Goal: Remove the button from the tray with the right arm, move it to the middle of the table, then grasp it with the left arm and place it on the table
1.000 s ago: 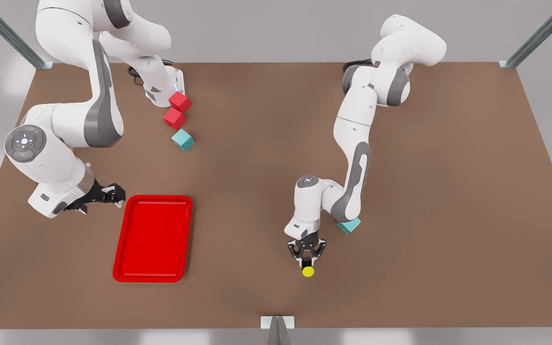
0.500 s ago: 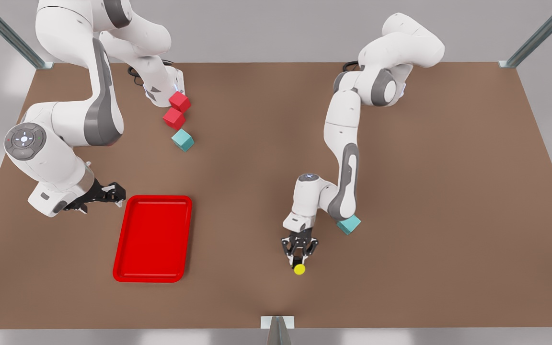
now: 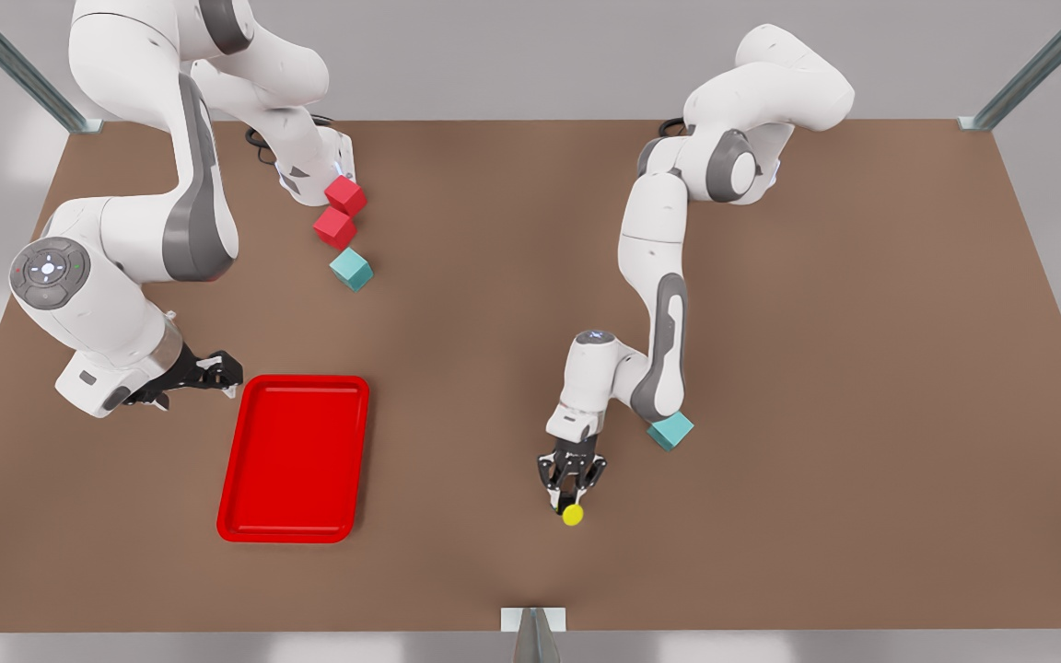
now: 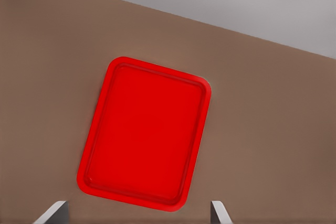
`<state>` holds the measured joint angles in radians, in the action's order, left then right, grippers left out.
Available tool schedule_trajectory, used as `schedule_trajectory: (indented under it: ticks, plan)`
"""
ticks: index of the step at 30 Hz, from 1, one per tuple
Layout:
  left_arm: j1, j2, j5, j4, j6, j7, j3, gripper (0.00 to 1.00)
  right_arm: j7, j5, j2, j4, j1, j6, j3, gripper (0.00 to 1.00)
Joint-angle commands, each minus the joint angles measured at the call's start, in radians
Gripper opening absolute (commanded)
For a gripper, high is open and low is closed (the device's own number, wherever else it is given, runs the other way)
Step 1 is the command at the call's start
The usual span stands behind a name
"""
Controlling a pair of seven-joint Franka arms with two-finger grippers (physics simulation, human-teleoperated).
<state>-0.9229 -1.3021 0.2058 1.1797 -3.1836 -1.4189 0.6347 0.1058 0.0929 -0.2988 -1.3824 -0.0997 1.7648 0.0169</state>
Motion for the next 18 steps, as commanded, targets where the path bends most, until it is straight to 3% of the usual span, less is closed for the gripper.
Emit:
schedule_trajectory:
  ticks: [1,18]
  plan:
    - [-0.004,-0.002,0.003,0.000,-0.009,-0.060,0.002,0.47,0.002,-0.001,0.001,0.000,0.000,-0.001,0.000,1.00]
    - [-0.030,-0.029,0.001,0.001,-0.012,-0.058,0.036,0.47,0.002,-0.001,0.001,-0.003,0.002,0.001,0.000,1.00]
